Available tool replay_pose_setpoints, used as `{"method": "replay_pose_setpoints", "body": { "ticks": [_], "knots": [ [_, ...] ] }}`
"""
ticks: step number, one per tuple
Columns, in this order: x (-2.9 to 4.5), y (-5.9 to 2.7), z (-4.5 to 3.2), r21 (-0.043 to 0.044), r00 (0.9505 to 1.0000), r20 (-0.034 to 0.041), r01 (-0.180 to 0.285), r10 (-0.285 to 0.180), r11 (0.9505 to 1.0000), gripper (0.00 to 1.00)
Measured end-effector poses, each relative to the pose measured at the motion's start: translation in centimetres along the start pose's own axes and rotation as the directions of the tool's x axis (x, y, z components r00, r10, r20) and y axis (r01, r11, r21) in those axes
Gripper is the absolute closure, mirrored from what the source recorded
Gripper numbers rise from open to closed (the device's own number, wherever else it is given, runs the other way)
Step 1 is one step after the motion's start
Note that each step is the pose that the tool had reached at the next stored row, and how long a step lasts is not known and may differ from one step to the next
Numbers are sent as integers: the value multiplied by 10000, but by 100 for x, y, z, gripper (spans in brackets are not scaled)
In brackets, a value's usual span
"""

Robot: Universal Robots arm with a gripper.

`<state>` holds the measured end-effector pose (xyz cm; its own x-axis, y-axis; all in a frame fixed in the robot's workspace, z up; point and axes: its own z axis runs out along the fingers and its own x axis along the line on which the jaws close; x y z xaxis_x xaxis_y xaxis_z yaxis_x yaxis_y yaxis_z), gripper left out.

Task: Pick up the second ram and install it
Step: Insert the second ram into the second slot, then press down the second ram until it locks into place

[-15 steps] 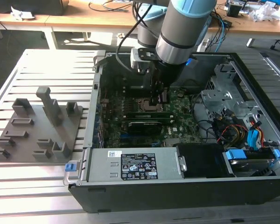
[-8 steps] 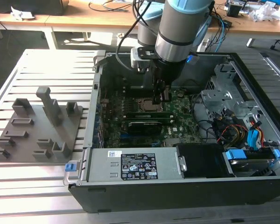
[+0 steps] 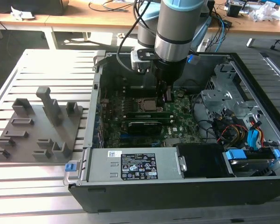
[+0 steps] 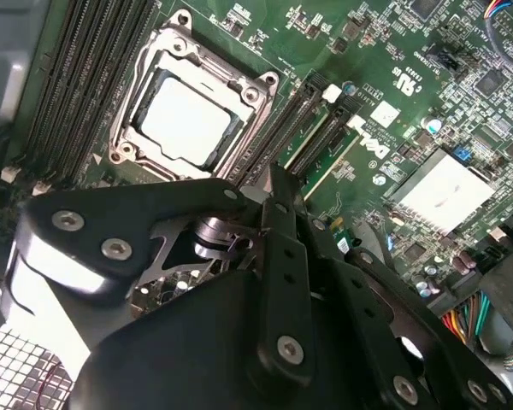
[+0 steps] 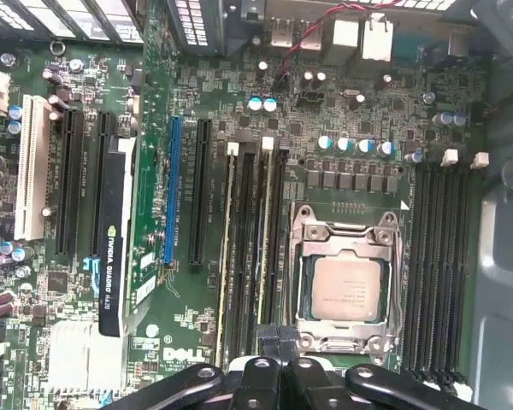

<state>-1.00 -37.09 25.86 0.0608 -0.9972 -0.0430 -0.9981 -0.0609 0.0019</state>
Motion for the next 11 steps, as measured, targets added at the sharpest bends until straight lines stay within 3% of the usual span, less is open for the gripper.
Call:
{"method": "replay_pose_setpoints", "body": {
  "ticks": [7, 8, 9, 10, 11],
  "knots": [
    [1, -17, 9, -3, 10000, 6, -1, 1, 10000, 89],
    [9, -128, 39, -59, 10000, 7, -2, 2, 10000, 89],
    [22, -296, 93, -139, 10000, 12, -7, 7, 9999, 89],
    [28, -376, 126, -174, 10000, 13, -8, 8, 9998, 89],
    [31, -382, 171, -187, 10000, 14, -10, 10, 9998, 89]
  ]
}}
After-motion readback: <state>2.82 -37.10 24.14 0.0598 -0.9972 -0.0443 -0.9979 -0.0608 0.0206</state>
